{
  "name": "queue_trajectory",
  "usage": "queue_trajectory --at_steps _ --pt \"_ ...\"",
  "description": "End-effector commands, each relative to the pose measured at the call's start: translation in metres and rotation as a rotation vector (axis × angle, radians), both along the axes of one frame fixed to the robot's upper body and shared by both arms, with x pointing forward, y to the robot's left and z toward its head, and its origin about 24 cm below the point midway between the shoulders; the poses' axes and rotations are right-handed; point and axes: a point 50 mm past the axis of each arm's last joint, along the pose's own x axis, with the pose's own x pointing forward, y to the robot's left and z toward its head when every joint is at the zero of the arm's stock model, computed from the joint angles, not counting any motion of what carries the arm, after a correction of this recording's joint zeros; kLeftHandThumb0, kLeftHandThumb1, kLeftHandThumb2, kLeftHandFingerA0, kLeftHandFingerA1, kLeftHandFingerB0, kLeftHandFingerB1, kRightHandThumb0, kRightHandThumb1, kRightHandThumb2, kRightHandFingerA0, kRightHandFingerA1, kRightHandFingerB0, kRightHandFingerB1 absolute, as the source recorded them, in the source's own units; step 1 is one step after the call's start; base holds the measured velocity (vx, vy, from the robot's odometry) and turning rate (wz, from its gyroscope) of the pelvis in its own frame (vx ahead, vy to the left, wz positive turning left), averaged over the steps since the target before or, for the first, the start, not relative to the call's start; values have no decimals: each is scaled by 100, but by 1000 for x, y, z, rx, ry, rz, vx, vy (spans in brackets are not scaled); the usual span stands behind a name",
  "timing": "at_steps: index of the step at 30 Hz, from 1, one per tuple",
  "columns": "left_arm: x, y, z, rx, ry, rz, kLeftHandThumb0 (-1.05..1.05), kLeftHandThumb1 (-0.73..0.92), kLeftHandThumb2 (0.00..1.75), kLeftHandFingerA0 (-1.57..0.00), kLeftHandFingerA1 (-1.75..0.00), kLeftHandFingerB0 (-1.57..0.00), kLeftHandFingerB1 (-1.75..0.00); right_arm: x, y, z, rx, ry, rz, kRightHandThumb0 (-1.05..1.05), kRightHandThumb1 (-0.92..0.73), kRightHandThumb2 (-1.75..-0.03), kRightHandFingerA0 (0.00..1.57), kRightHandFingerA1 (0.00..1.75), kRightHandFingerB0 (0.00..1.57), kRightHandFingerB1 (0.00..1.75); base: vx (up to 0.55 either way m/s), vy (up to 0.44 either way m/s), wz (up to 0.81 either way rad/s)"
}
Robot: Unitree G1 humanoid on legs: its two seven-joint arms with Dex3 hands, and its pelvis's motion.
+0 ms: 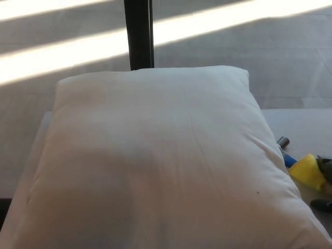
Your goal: A hammer is kept on the right hand side and a pillow is kept on the left hand side on the desk infront of the robot and the robot uses its right hand to pick up the hammer and makes a downward swinging motion to hit the pillow
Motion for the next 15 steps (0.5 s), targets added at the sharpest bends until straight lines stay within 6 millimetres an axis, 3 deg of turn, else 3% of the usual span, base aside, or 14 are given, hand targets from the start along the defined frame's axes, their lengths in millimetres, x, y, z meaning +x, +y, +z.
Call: queue_trajectory --at_steps 1,2,3,4,6,9,11,12,13,14,15 --pt "4 4 6 24 -47 -7 -55 69 61 -72 -51 -56 -46 -30 -23 -35 -110 115 -69 -26 -66 -60 80 119 48 42 0 0 0" --pt "5 4 6 28 -34 -1 -56 68 61 -75 -49 -57 -45 -34 -25 -38 -130 116 -71 -29 -62 -59 77 129 65 47 0 0 7" --pt "4 4 5 22 -36 2 -56 68 60 -73 -50 -56 -45 -36 -25 -41 -145 115 -78 -31 -64 -63 74 150 73 61 0 0 0" --pt "4 4 5 13 -40 -7 -56 69 61 -70 -49 -54 -44 -40 -24 -46 -163 99 -72 -33 -70 -64 69 155 71 77 0 0 0" --pt "5 3 5 16 -39 -17 -57 69 61 -71 -50 -56 -45 -42 -23 -49 -169 68 -53 -30 -61 -58 75 160 75 67 0 0 0" --pt "6 3 5 12 -46 -18 -55 69 61 -71 -50 -54 -45 -47 -19 -55 -162 30 -27 -31 -64 -60 69 158 69 70 0 0 0" --pt "7 3 6 17 -45 -18 -56 70 62 -71 -50 -54 -45 -47 -16 -57 -156 20 -28 -32 -61 -58 72 156 72 63 0 0 0" --pt "7 3 6 17 -45 -27 -56 70 62 -70 -50 -54 -45 -48 -14 -59 -146 -7 -19 -47 -50 -75 90 139 72 67 0 0 0" --pt "7 3 6 24 -42 -43 -57 71 62 -70 -50 -53 -45 -48 -12 -59 -151 -17 -9 -37 -72 -65 78 161 72 69 0 0 0" --pt "7 3 6 20 -44 -38 -56 71 62 -71 -50 -53 -44 -48 -12 -60 -145 -27 -4 -38 -79 -68 77 165 71 89 0 0 0" --pt "6 3 6 10 -50 -30 -55 70 62 -71 -50 -54 -45 -49 -10 -60 -146 -33 7 -37 -85 -68 77 170 70 91 0 0 0"
